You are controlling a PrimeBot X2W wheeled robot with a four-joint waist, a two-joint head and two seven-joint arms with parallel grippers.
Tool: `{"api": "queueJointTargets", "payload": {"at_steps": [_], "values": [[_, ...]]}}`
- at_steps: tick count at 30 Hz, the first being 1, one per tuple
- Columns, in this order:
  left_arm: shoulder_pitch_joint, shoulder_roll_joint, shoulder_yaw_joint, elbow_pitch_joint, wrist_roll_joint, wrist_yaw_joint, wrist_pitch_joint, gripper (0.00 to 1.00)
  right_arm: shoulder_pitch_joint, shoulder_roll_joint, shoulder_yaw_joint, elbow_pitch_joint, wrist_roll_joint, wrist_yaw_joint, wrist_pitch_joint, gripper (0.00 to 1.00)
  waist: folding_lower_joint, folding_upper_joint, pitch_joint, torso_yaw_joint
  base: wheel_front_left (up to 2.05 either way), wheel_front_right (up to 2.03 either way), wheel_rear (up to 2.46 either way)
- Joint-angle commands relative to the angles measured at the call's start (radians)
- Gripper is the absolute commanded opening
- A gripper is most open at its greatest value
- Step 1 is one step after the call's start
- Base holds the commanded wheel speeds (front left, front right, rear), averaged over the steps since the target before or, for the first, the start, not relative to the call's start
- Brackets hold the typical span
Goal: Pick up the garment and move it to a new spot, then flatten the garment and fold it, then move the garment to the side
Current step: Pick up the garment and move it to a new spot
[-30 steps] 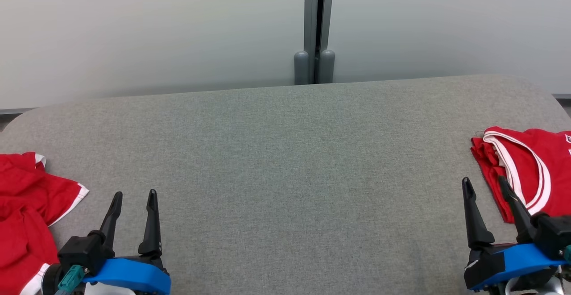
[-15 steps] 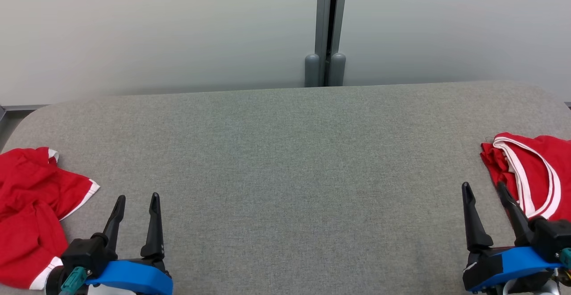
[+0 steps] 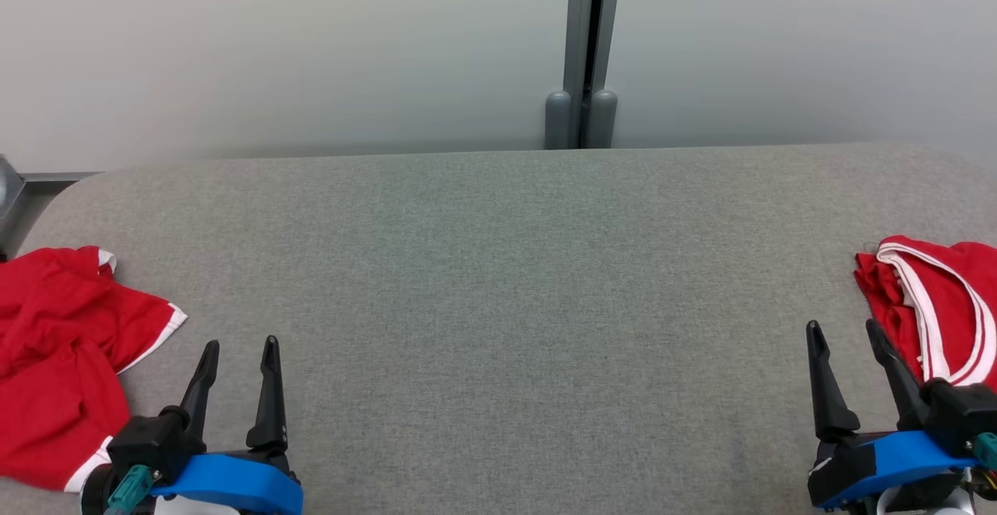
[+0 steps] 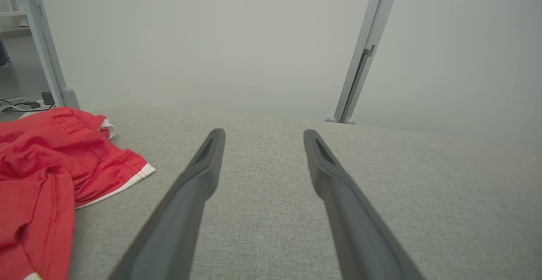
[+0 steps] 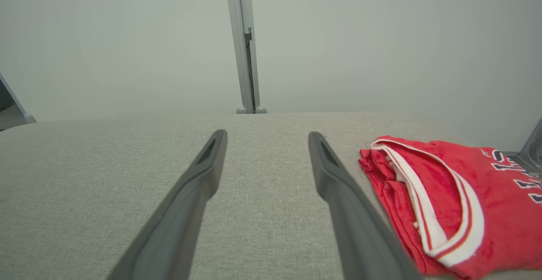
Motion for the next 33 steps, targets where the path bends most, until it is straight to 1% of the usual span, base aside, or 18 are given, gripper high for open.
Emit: {"api": "queueJointTargets", "payload": {"at_steps": [1,7,14,22,27,33], "values": [[-0.010,-0.001,0.000,-0.001,0.005,-0.007,-0.004,1.00,-0.013,-0.010,0.000,0.007,0.006,0.000,-0.009,1.00,0.0000,-0.0001,0.002,0.010,0.00,0.00,0.00],[-0.021,-0.004,-0.005,0.004,0.009,-0.010,-0.004,1.00,-0.017,-0.022,0.013,0.032,0.010,0.000,-0.019,1.00,0.0000,-0.0001,0.000,0.069,0.00,0.00,0.00],[-0.021,-0.007,-0.007,0.006,0.010,-0.012,-0.004,1.00,-0.022,-0.025,0.030,0.061,0.010,0.000,-0.006,1.00,0.0000,-0.0001,0.003,0.168,0.00,0.00,0.00],[-0.017,-0.004,-0.010,0.004,0.019,-0.015,-0.004,1.00,-0.030,-0.009,0.045,0.079,-0.007,0.000,0.003,1.00,0.0000,-0.0001,0.009,0.284,0.00,0.00,0.00],[-0.012,0.000,-0.005,0.005,0.016,-0.016,-0.005,1.00,-0.035,0.002,0.057,0.089,-0.017,0.000,0.009,1.00,0.0000,-0.0001,0.007,0.338,0.00,0.00,0.00],[-0.005,0.002,-0.005,0.006,0.014,-0.016,-0.004,1.00,-0.031,0.007,0.062,0.091,-0.022,0.000,0.012,1.00,0.0000,-0.0001,0.004,0.388,0.00,0.00,0.00]]}}
